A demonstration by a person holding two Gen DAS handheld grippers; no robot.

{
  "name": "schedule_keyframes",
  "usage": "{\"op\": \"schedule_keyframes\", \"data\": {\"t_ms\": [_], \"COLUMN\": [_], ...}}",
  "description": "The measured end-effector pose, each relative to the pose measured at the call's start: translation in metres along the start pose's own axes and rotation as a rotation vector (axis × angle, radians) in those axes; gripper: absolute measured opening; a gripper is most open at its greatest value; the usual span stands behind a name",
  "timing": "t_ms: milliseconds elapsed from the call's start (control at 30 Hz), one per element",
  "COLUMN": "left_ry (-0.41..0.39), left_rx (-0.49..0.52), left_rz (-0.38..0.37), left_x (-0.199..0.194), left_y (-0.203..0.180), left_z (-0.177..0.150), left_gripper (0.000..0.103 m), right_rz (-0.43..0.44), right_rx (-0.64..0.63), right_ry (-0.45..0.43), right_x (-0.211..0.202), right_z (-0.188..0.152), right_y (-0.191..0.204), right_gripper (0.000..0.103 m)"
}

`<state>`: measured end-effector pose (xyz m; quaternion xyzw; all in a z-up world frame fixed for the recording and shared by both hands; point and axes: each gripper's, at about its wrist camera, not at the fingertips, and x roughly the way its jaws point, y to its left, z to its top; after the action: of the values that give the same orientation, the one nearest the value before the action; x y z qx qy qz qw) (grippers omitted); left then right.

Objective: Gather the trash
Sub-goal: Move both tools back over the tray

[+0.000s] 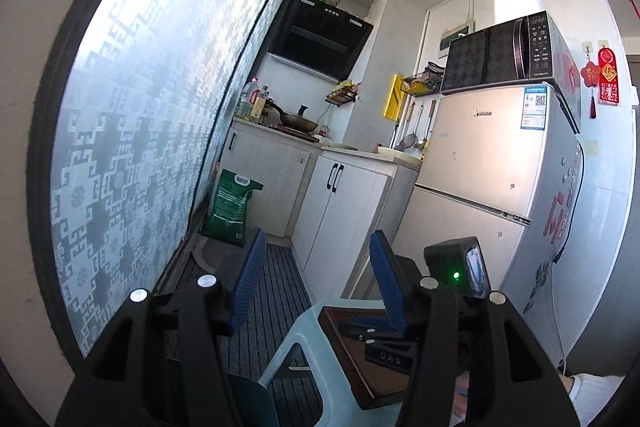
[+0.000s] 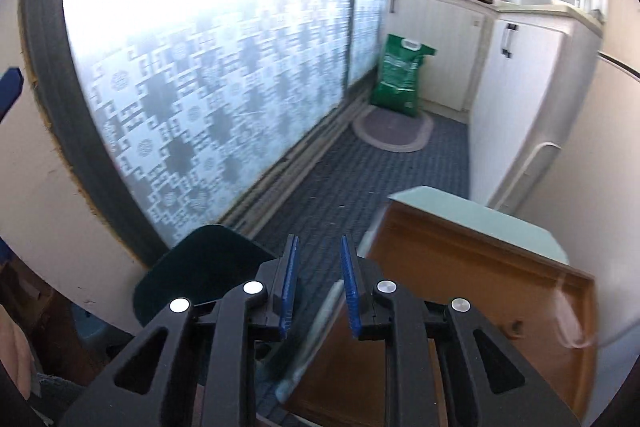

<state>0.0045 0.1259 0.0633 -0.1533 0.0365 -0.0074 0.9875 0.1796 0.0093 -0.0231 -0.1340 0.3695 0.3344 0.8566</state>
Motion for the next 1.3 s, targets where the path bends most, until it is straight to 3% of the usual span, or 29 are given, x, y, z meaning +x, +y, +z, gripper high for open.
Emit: {"op": "schedule_keyframes", "data": {"t_ms": [367, 633, 933, 1100, 1300], "left_ry": [0.164, 0.378, 0.508, 0.562, 0.623], "left_rx": [0.026, 0.091, 0.134, 0.15, 0.161], "left_rz": [-0.066, -0.026, -0.046, -0.051, -0.042], "left_x": [0.064, 0.125, 0.166, 0.184, 0.203], "left_y": [-0.051, -0.083, -0.115, -0.131, -0.142], "left_z": [-0.029, -0.067, -0.104, -0.121, -0.135], "left_gripper": [0.056, 0.056, 0.056, 0.056, 0.056], "right_rz": [-0.143, -0.189, -0.197, -0.181, -0.165], "right_rx": [0.076, 0.117, 0.127, 0.13, 0.113], "right_ry": [-0.004, 0.01, 0.045, 0.024, 0.012], "right_x": [-0.03, -0.046, -0.051, -0.06, -0.067], "right_z": [-0.034, -0.06, -0.09, -0.1, -0.102], "right_y": [-0.085, -0.129, -0.162, -0.171, -0.171], "right_gripper": [0.021, 0.021, 0.028, 0.041, 0.044]}}
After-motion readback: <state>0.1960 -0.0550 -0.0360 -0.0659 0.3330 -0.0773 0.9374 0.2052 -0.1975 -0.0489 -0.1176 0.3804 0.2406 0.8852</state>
